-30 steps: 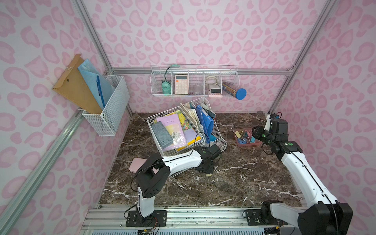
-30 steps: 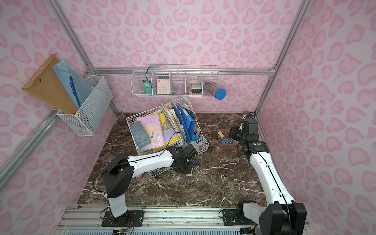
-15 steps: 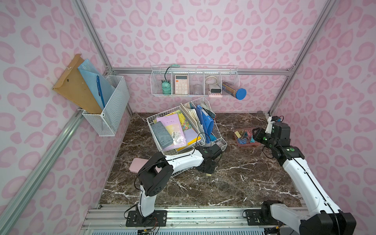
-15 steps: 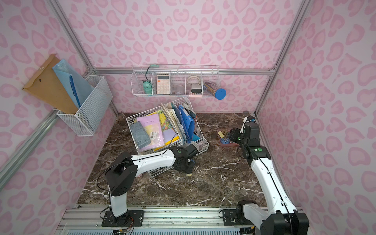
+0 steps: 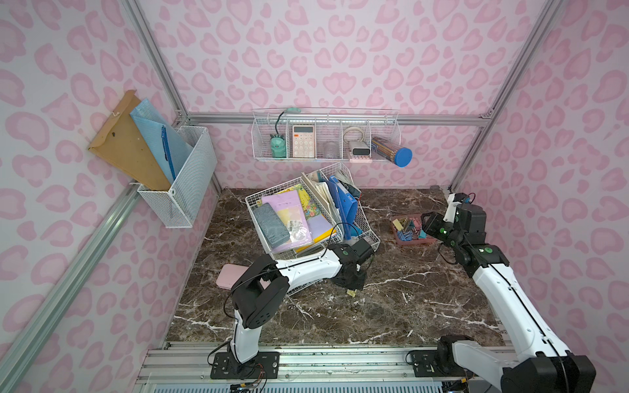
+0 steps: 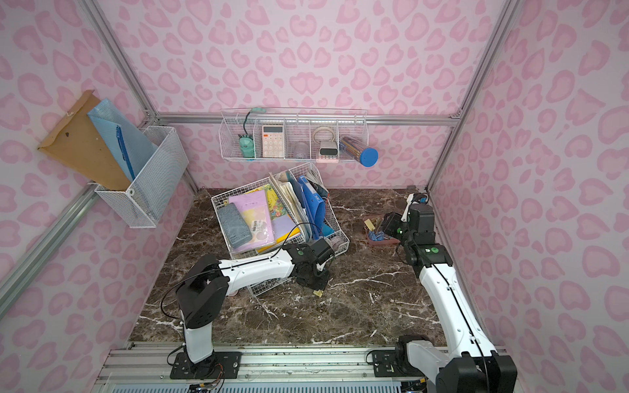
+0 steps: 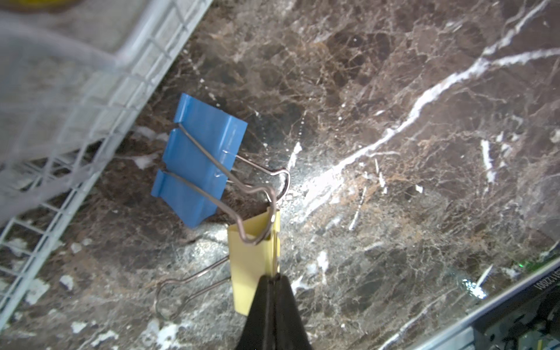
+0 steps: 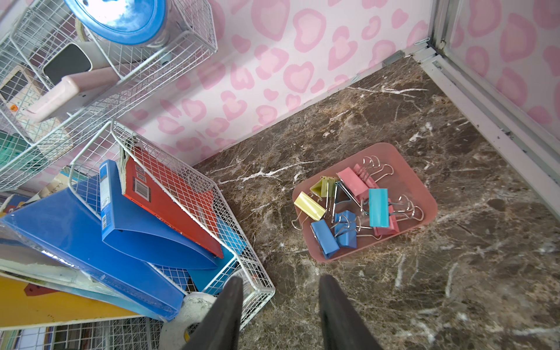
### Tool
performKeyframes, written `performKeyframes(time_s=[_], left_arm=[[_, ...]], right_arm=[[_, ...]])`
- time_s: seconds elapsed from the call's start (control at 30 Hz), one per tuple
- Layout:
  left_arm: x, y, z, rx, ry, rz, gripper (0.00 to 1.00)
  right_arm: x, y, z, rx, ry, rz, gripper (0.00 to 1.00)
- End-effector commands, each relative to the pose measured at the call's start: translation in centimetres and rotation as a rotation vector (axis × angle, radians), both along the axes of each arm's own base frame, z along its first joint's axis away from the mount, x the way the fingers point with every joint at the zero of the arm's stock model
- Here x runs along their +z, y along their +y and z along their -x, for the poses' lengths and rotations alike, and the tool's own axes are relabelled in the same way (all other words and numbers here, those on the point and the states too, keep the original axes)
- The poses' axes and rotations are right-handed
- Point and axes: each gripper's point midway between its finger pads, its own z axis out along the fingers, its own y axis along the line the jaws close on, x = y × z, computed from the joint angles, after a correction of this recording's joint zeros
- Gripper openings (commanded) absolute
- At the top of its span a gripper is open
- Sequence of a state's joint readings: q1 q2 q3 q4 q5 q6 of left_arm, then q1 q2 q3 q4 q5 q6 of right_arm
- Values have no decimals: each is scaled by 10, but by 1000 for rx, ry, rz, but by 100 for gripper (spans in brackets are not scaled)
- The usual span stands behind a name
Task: Put the binder clips in the storage box
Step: Pick up the binder clip at the center of the board, then place the binder clip in the storage box.
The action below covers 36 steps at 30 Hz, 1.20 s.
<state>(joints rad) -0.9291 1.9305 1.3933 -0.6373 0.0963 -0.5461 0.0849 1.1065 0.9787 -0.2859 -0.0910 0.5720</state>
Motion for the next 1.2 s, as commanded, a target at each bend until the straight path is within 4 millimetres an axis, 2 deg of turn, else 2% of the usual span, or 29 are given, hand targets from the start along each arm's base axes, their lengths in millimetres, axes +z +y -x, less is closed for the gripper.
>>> performKeyframes(time_s=[0.0,0.1,0.3,0.37,0.5,0.6,0.67,0.73,0.83,0.9,1.0,1.17], left_arm=[[7,-3,9,-50,17,5,1],[25,-8,11,-67,-4,19,0],[120,-30,5,-74,-126,117,0],[146,-44,-10,-83,-203,178,0],[175,-77,-52,-38,-330,256,0],[178,-99,-93,24,-354,267,0],[169,-113,-121,65,-367,280,0],[164,-129,-148,102,-397,309,0],[153,-151,-179,154,-411,418,0],[146,-170,-190,138,-392,530,0],[145,-198,-205,96,-436,682,0],[140,-215,-222,90,-557,748,0]], right_arm=[[8,0,-2,-10,-33,-9,45],[12,-1,-1,-16,-42,-16,45],[26,-4,5,-68,-81,-40,46],[30,-2,9,-66,-111,-68,50],[38,-4,17,-84,-137,-103,55],[39,-18,31,-161,-140,-110,63],[42,-32,44,-226,-151,-114,69],[45,-45,58,-284,-167,-122,81],[54,-53,75,-304,-207,-134,86],[59,-51,83,-292,-230,-147,86],[58,-46,88,-271,-241,-181,86],[44,-32,82,-207,-198,-226,86]])
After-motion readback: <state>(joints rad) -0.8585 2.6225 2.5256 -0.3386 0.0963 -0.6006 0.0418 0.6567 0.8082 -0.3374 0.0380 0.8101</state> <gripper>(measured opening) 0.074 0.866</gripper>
